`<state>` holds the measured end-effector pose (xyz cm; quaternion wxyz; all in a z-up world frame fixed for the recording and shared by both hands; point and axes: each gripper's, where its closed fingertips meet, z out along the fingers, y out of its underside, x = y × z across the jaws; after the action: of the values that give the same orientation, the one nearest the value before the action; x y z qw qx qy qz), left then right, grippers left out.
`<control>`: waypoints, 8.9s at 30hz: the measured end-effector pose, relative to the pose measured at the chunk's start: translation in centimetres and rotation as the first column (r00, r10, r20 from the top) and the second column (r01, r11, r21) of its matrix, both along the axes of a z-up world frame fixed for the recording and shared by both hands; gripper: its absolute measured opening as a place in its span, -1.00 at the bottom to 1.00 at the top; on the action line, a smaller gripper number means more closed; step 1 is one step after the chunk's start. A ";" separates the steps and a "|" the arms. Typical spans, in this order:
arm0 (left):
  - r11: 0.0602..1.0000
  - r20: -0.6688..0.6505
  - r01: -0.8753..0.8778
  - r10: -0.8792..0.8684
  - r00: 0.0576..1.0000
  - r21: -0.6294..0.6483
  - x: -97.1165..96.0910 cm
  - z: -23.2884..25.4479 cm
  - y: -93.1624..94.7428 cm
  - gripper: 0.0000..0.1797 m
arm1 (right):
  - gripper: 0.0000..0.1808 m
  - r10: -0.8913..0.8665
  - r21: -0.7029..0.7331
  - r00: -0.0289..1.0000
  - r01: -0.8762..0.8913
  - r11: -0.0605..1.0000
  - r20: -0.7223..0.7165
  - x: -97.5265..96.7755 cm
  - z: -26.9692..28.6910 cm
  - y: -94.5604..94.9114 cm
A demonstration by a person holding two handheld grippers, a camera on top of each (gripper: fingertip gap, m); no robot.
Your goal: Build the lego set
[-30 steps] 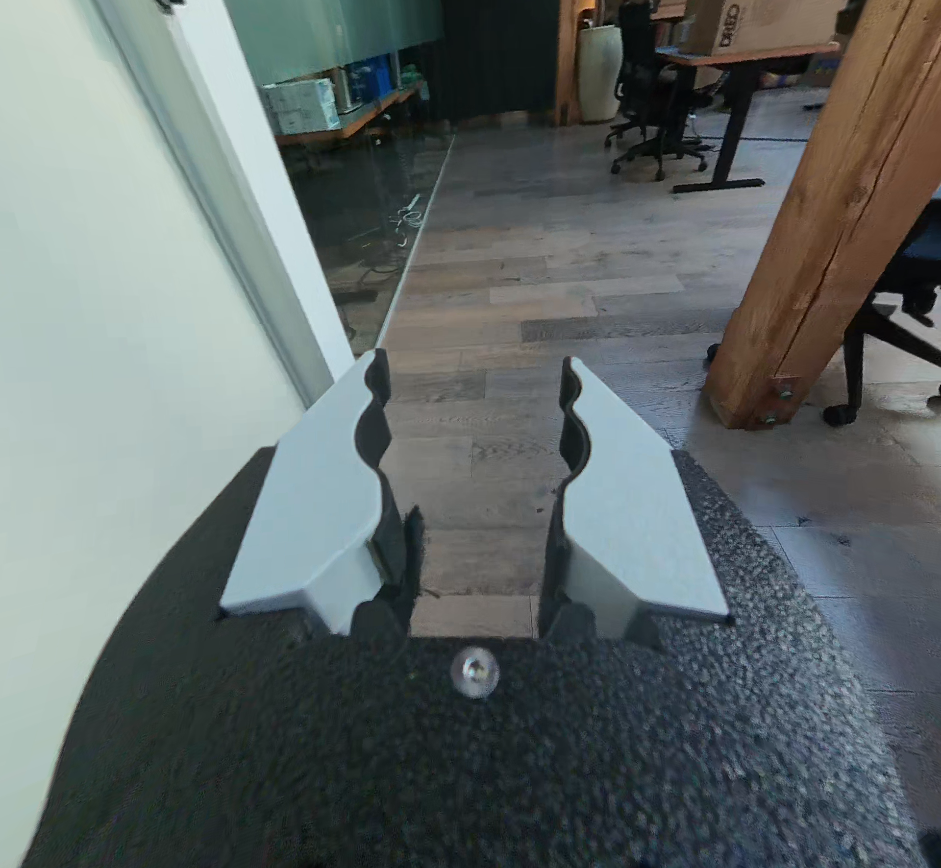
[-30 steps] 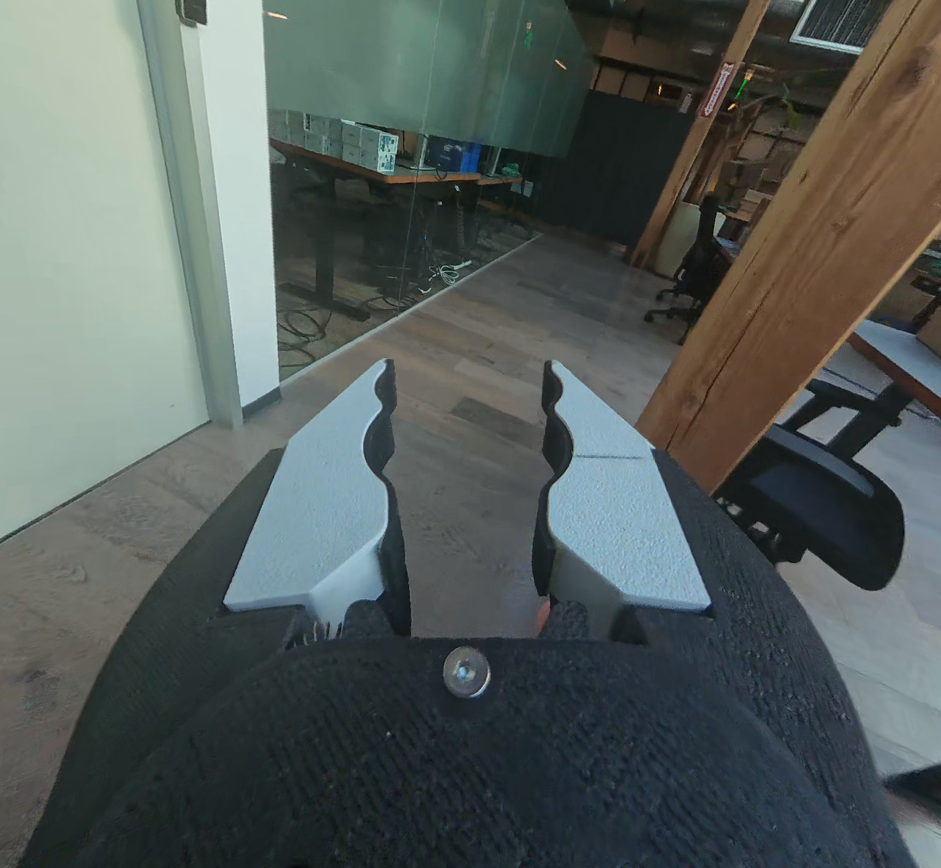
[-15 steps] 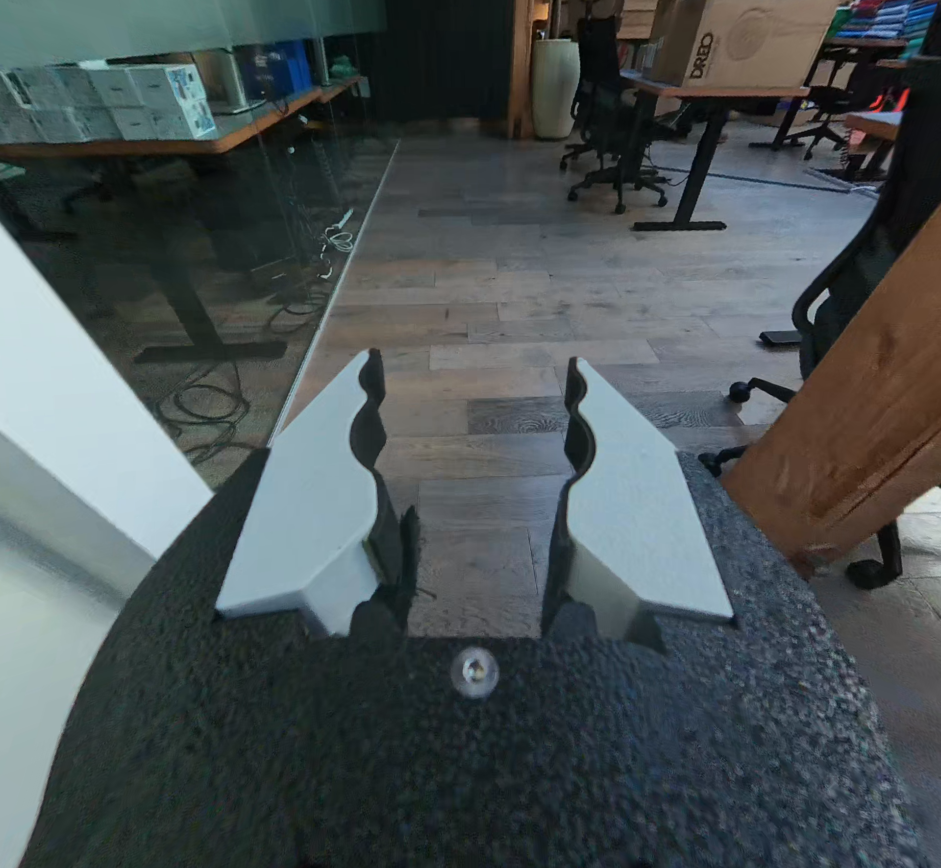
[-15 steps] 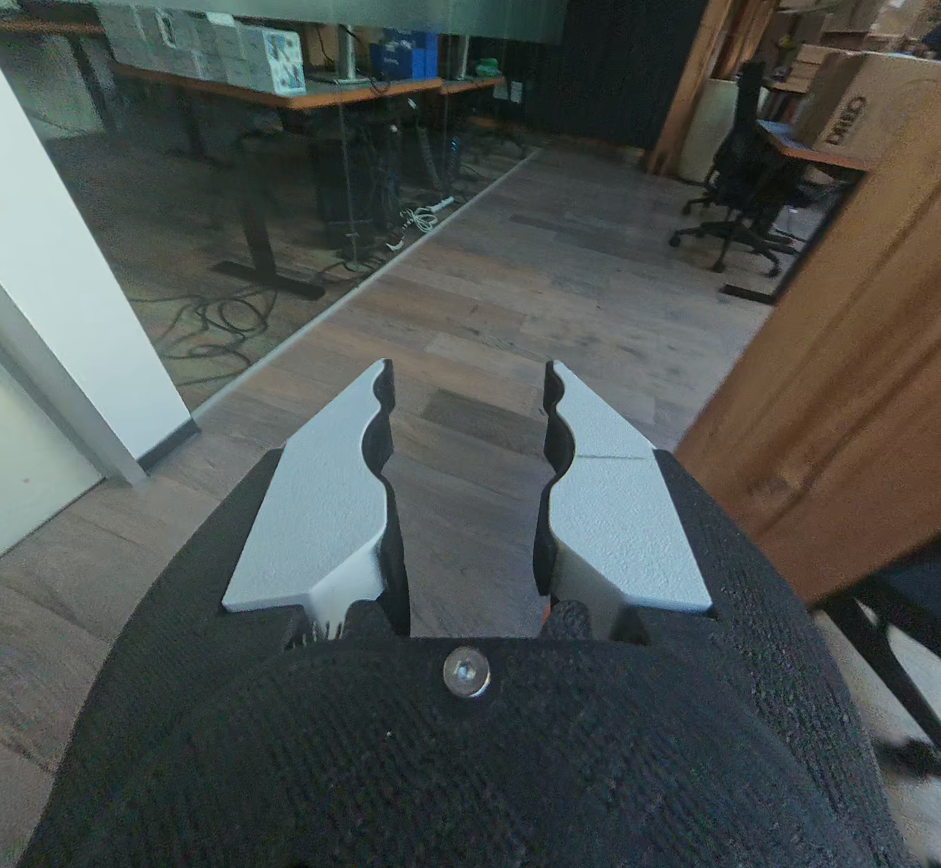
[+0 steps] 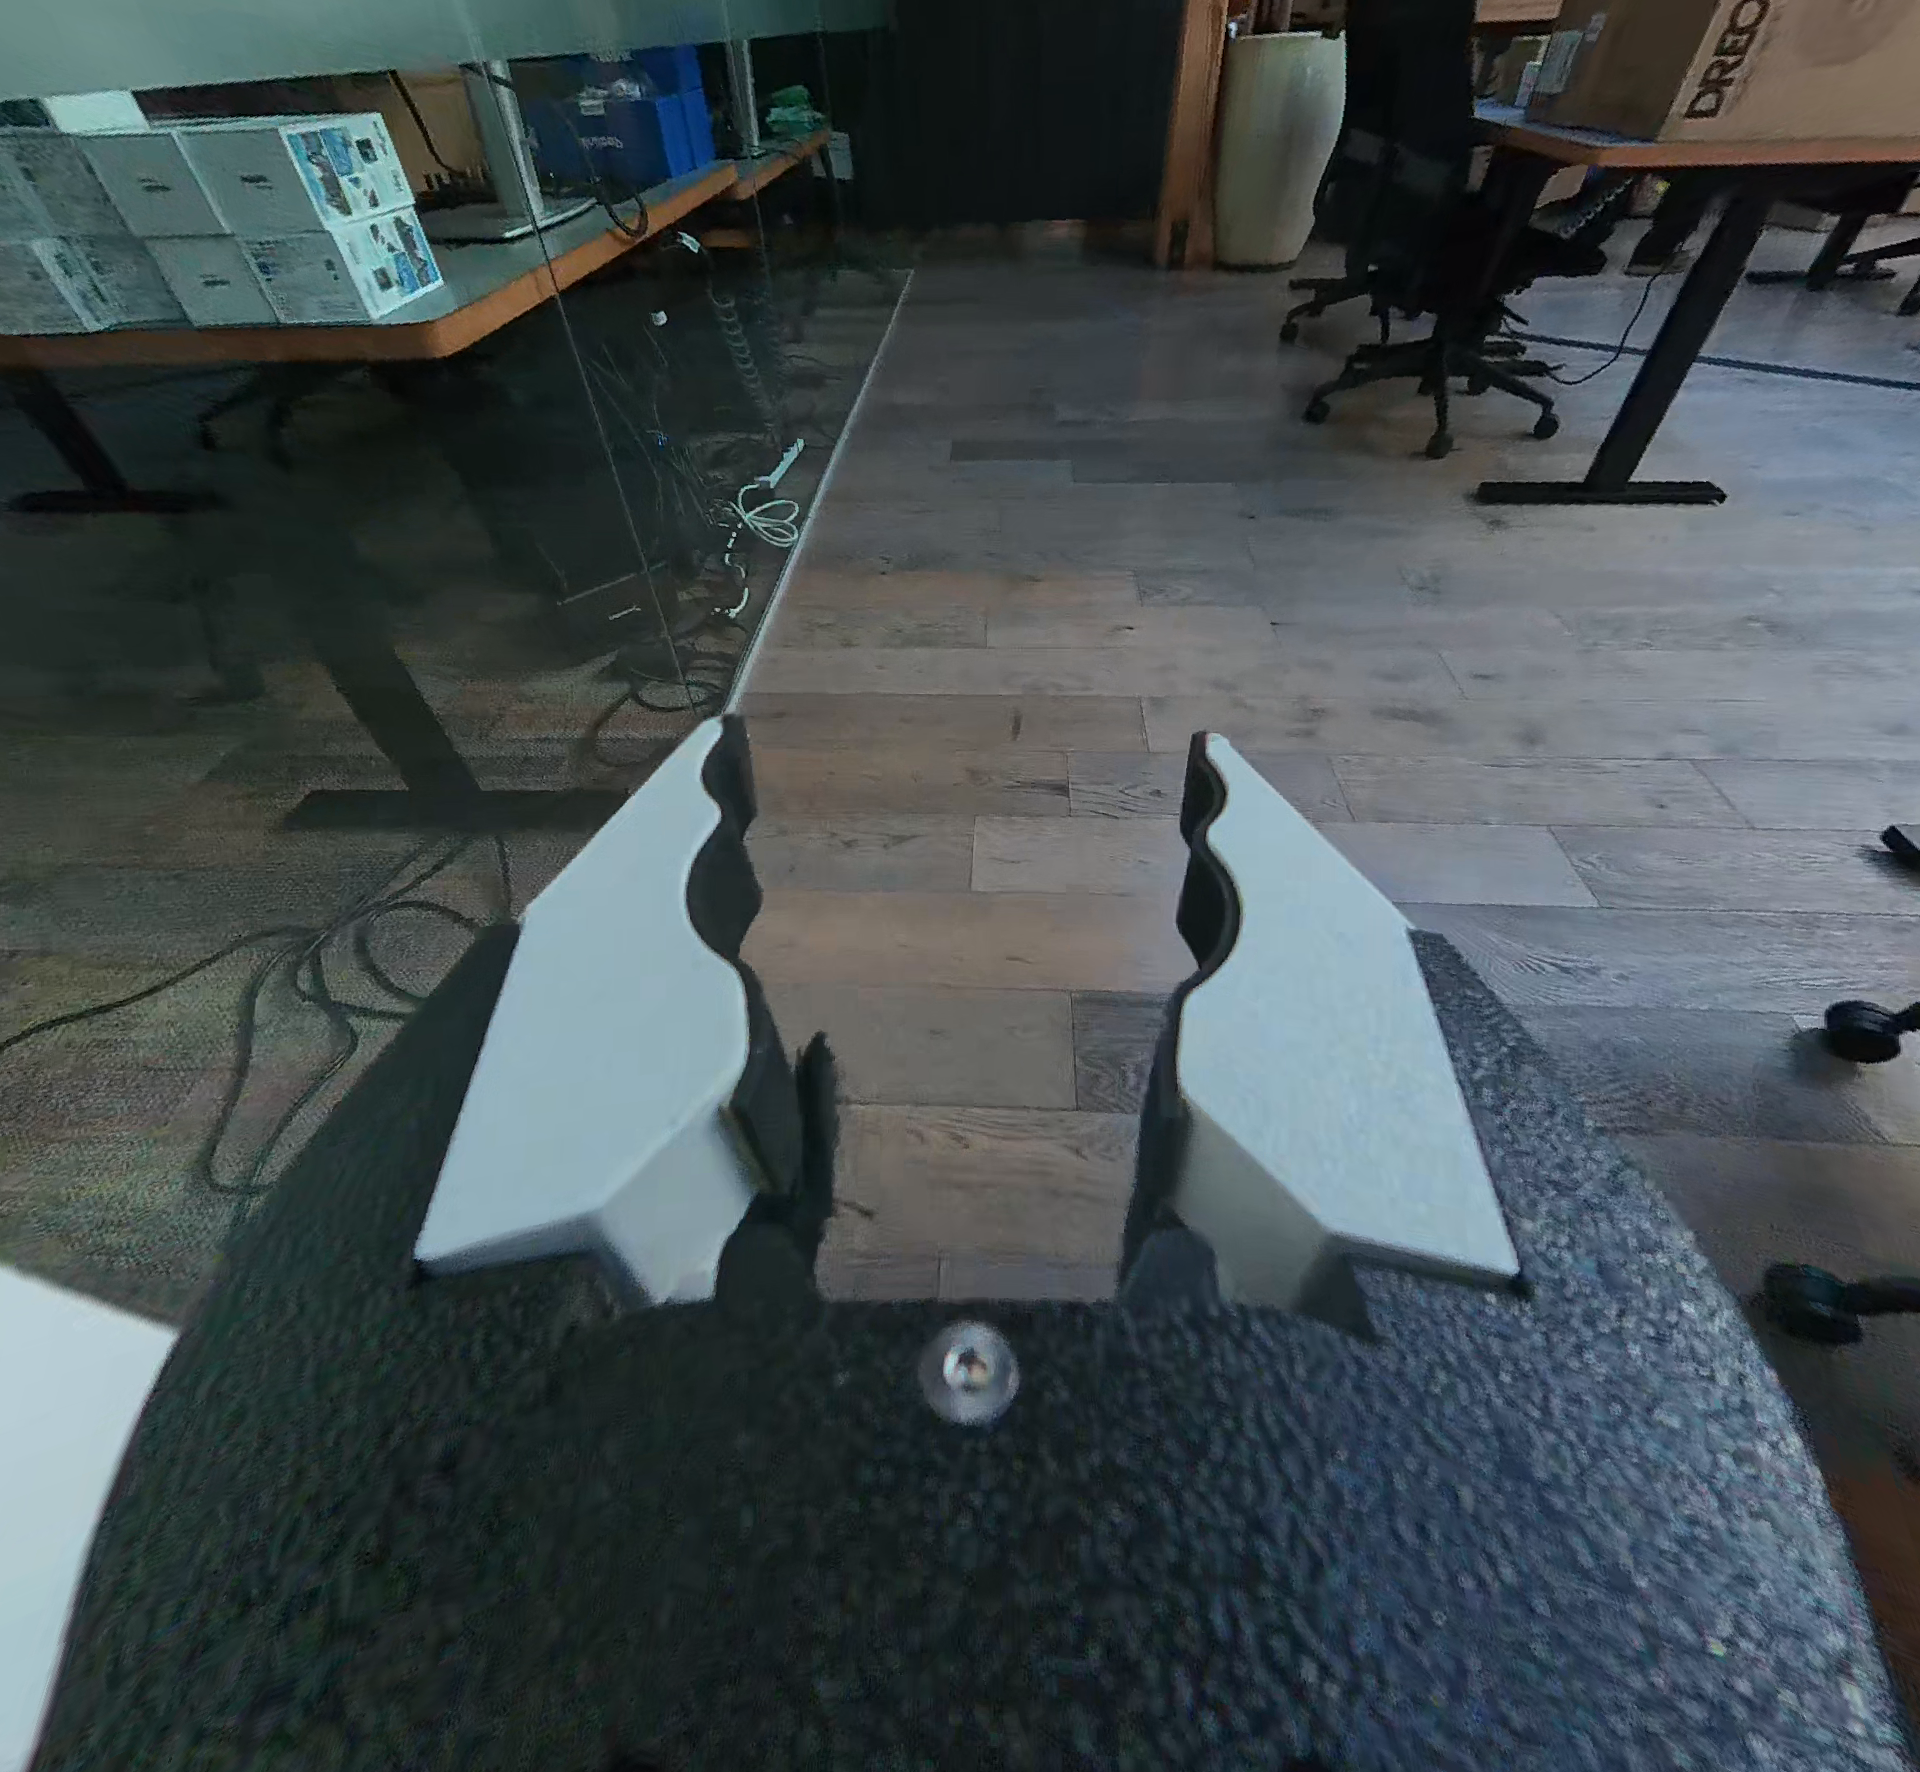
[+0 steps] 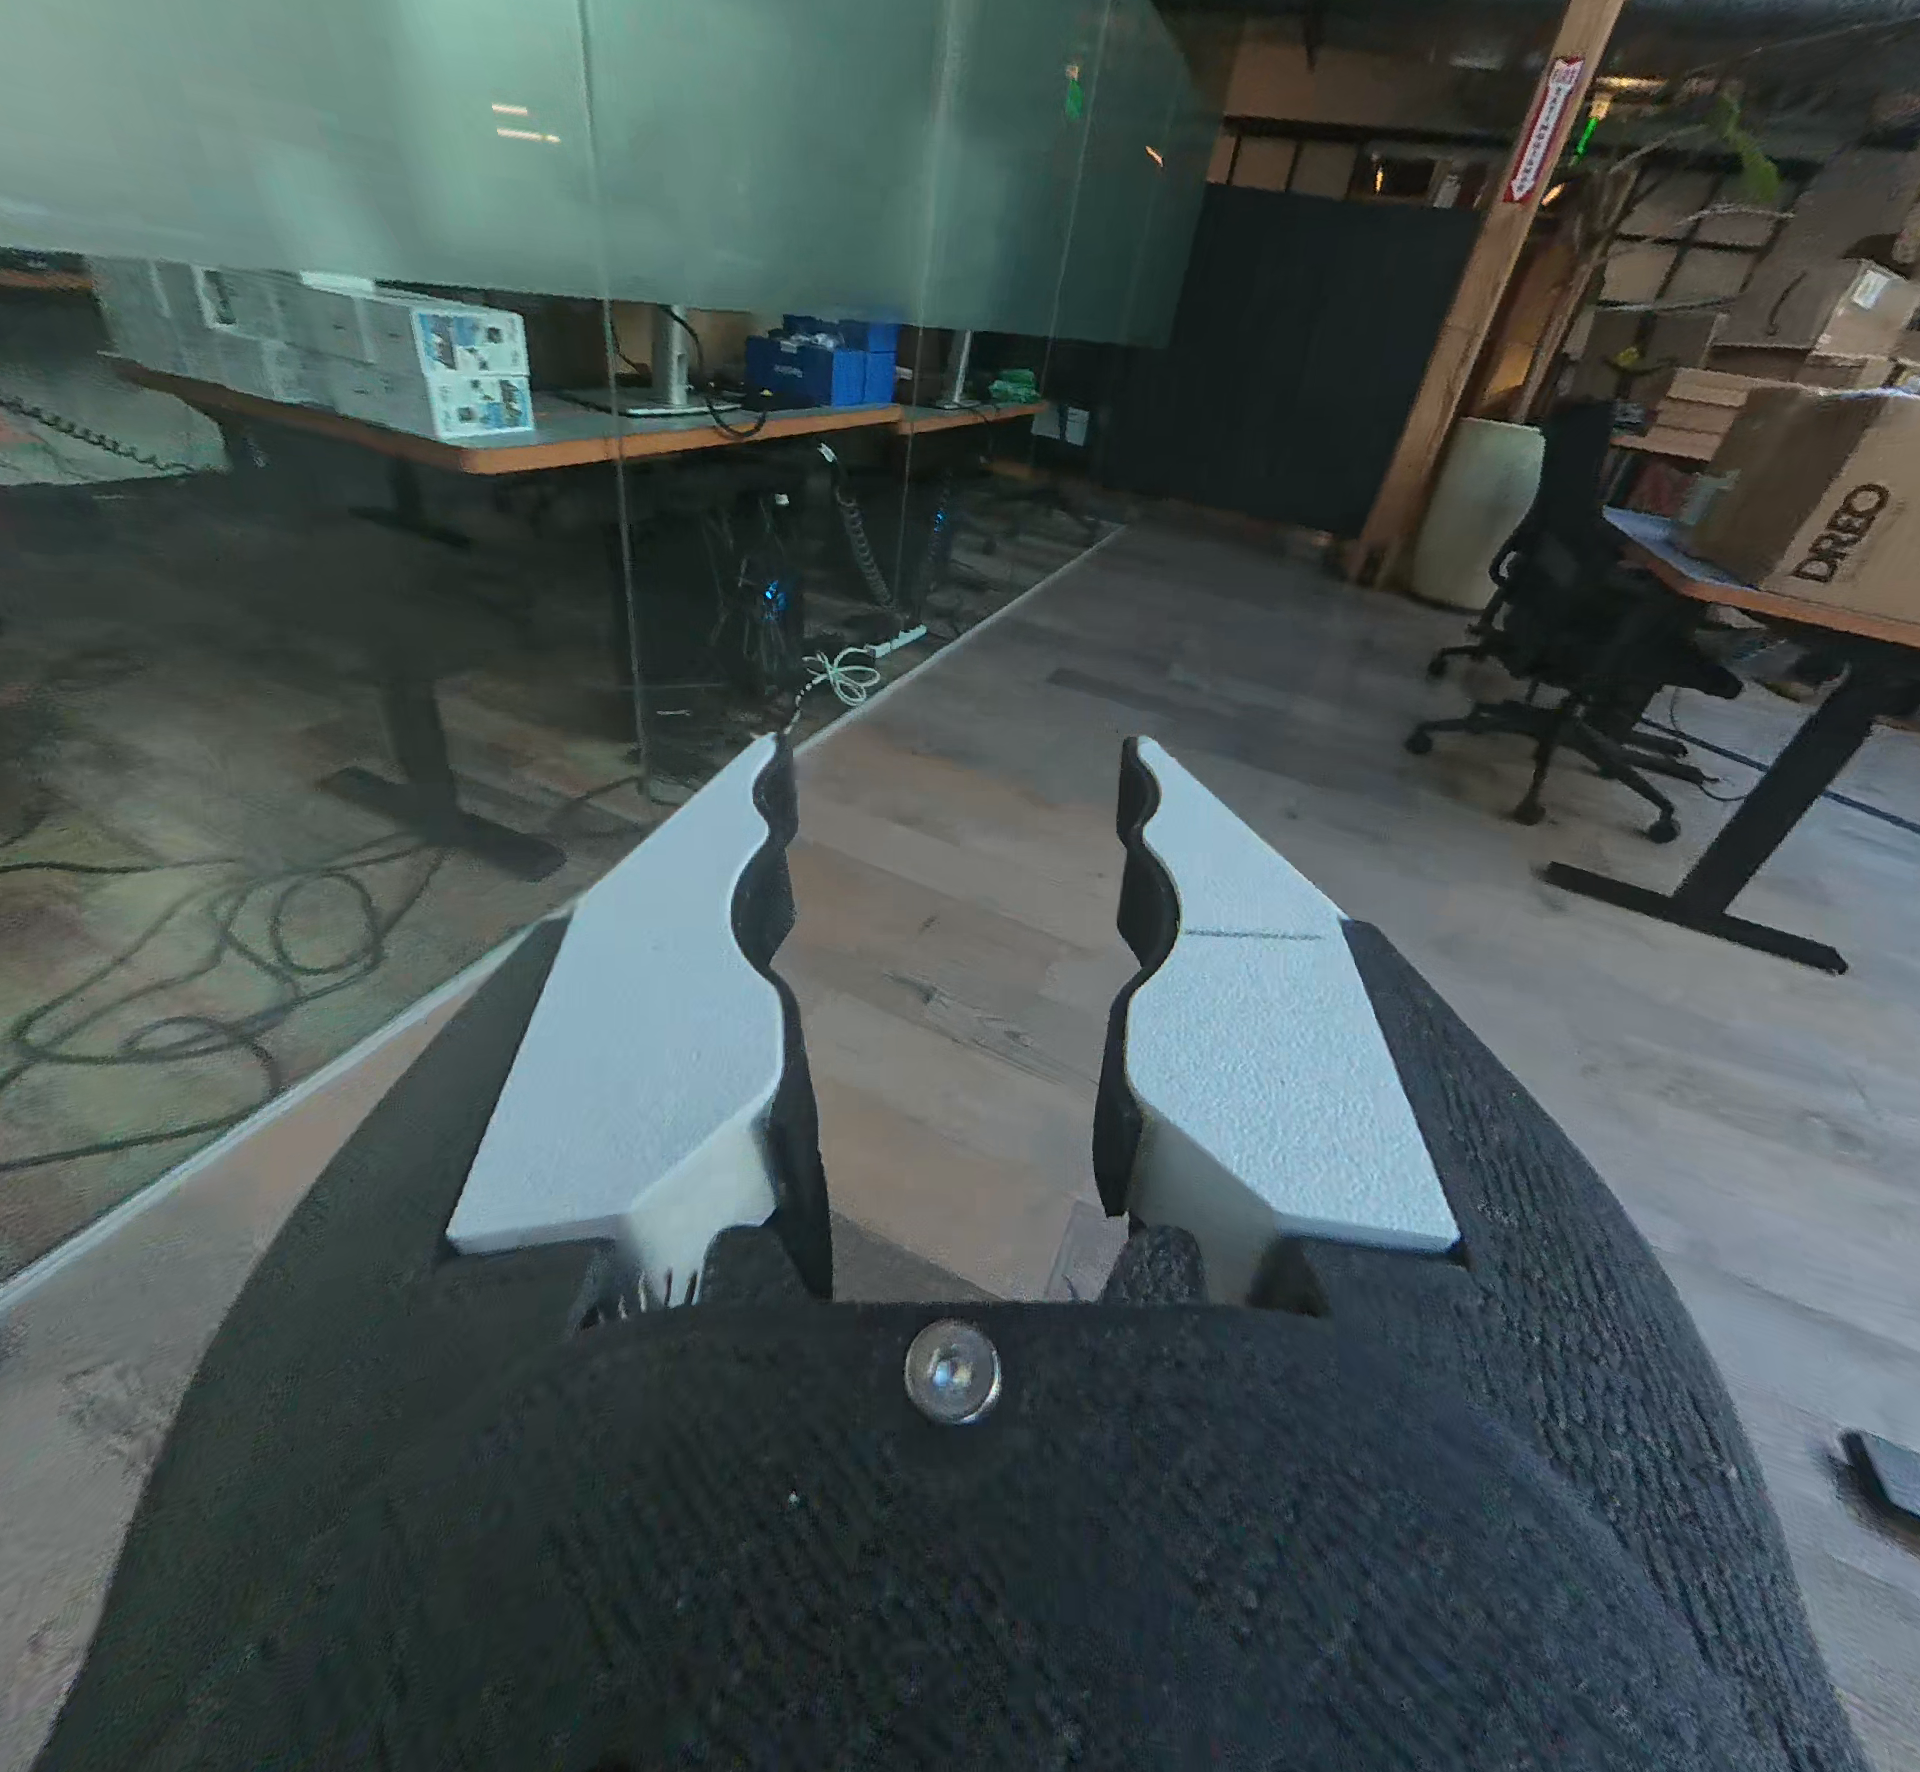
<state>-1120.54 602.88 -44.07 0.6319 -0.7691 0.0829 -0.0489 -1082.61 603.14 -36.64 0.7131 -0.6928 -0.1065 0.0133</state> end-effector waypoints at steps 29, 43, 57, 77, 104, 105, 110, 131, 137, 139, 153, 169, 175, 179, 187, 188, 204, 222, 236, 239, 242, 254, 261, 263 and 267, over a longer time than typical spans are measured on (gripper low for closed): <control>0.975 0.016 0.215 -0.217 0.976 0.058 38.4 5.9 81.9 -0.05 | -0.30 -0.329 -0.032 0.944 0.330 0.943 0.036 42.0 3.4 68.6; 0.998 -0.156 -0.050 0.044 0.987 -0.037 36.8 -0.3 122.4 -0.02 | -0.30 -0.207 0.012 0.978 0.207 0.978 0.003 49.9 3.4 112.6; 0.963 0.003 0.261 -0.261 0.965 0.063 69.0 0.8 170.1 -0.07 | -0.33 -0.508 -0.106 0.854 0.519 0.848 0.110 73.5 -3.1 144.8; 0.918 -0.117 -0.393 0.386 0.915 -0.046 55.2 -0.2 226.9 -0.14 | -0.34 -0.149 -0.047 0.988 0.151 0.987 0.046 75.6 0.9 231.1; 0.979 0.015 -0.186 0.188 0.982 -0.082 87.0 0.7 327.0 0.21 | -0.30 -0.237 0.042 0.969 0.240 0.970 -0.067 105.0 5.4 324.2; 0.976 0.005 -0.202 0.203 0.979 -0.085 86.5 0.2 329.6 0.22 | -0.30 -0.198 0.076 0.976 0.205 0.976 -0.095 104.1 6.0 329.0; 0.965 0.037 -0.252 0.255 0.966 -0.076 86.8 -0.6 345.5 0.27 | -0.30 -0.083 0.119 0.990 0.096 0.988 -0.110 100.7 4.9 349.4; 0.993 0.167 -0.052 0.069 0.984 -0.105 112.7 0.5 426.3 0.04 | -0.30 -0.251 -0.254 0.960 0.274 0.927 0.122 122.2 -5.9 411.0; 0.987 0.138 -0.116 0.131 0.982 -0.112 110.3 1.1 442.3 -0.02 | -0.31 0.097 -0.167 0.994 -0.088 0.982 0.048 111.5 -1.5 441.2; 0.981 0.163 -0.152 0.170 0.972 -0.119 107.7 0.5 446.7 -0.01 | -0.31 0.203 -0.110 0.978 -0.198 0.974 0.036 106.4 -0.3 450.5; 0.966 0.081 -0.220 0.232 0.969 -0.139 91.1 1.3 487.7 -0.05 | -0.36 0.410 -0.065 0.910 -0.406 0.911 0.064 83.1 1.2 495.5; 0.967 0.080 -0.252 0.254 0.964 -0.026 74.2 4.8 529.7 -0.10 | -0.37 0.593 -0.091 0.805 -0.592 0.801 -0.009 59.8 1.0 540.7; 0.923 0.114 -0.380 0.385 0.916 -0.067 61.7 4.6 536.7 -0.15 | -0.41 0.725 -0.046 0.687 -0.724 0.688 0.038 42.0 2.3 551.9; 0.899 0.047 -0.431 0.435 0.899 -0.075 51.4 3.0 540.9 -0.37 | -0.49 0.718 -0.012 0.694 -0.718 0.696 0.058 30.7 1.8 559.1; 0.946 0.151 -0.307 0.320 0.935 -0.101 31.7 4.6 553.9 -0.62 | -0.94 0.746 -0.061 0.660 -0.744 0.666 0.092 8.8 3.3 570.8; 0.947 0.145 -0.307 0.317 0.937 -0.093 29.3 5.1 555.6 -0.64 | -0.98 0.751 -0.051 0.653 -0.751 0.659 0.097 6.3 3.9 572.5; 0.935 0.050 -0.345 0.350 0.936 -0.081 -10.3 4.5 583.0 -0.99 | -1.00 0.756 -0.137 0.639 -0.744 0.654 0.140 -33.2 -0.1 600.9; 0.840 -0.025 -0.540 0.540 0.841 -0.050 -62.5 4.0 601.4 -1.00 | -1.00 0.856 -0.019 0.512 -0.857 0.514 0.066 -88.4 3.3 622.9; 0.946 -0.019 -0.319 0.318 0.948 -0.051 -93.0 5.0 631.6 -1.00 | -1.00 0.718 -0.025 0.690 -0.719 0.694 0.090 -112.2 3.5 647.6; 0.949 -0.033 -0.313 0.311 0.950 -0.041 -99.4 4.1 639.8 -1.00 | -1.00 0.676 -0.051 0.734 -0.674 0.737 0.068 -117.0 1.3 655.6; 0.936 -0.053 -0.349 0.347 0.936 -0.040 -106.5 4.4 647.5 -1.00 | -1.00 0.628 -0.080 0.774 -0.623 0.778 0.073 -122.4 0.4 664.2; 0.973 -0.234 -0.232 0.230 0.945 0.017 -126.9 4.9 677.2 -1.00 | -1.00 0.515 -0.070 0.855 -0.511 0.857 0.058 -140.7 1.0 692.4; 0.999 -0.225 0.047 -0.051 0.973 -0.022 -133.1 3.3 699.5 -0.99 | -1.00 0.293 -0.134 0.956 -0.288 0.948 0.019 -146.1 -1.5 710.3; 0.986 -0.176 0.163 -0.168 0.970 -0.042 -133.2 4.1 705.5 -0.99 | -1.00 0.235 -0.138 0.972 -0.231 0.963 0.015 -146.7 -0.4 714.6; 0.920 -0.196 0.386 -0.391 0.899 -0.066 -131.2 4.0 716.6 -0.99 | -1.00 0.111 -0.111 0.993 -0.105 0.988 0.047 -145.8 1.0 721.2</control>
<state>-1251.74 1319.52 -40.10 0.5875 -0.7460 0.2988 -0.0952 -1228.44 1324.30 -35.68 0.6695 -0.7239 -0.1618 0.0392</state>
